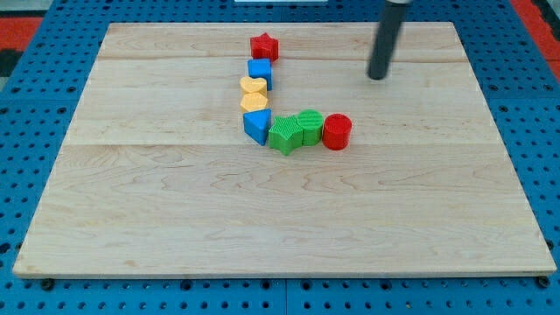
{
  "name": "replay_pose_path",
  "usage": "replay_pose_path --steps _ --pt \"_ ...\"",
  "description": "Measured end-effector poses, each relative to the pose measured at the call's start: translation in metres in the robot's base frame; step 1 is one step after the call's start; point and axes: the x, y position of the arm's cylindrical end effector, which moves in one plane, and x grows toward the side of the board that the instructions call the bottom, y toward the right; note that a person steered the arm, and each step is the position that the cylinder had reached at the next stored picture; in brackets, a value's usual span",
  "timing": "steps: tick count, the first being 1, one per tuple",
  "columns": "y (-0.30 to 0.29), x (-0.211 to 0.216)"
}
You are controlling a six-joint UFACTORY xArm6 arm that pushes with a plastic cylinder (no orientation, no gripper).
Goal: Move blue cube to the top left corner of the board
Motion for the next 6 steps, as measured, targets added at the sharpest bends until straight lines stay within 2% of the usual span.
replay_pose_path --steps 1,3,6 --pt "-0.031 0.03" --pt "-0.186 0.017" --pt "-0.27 -0.051"
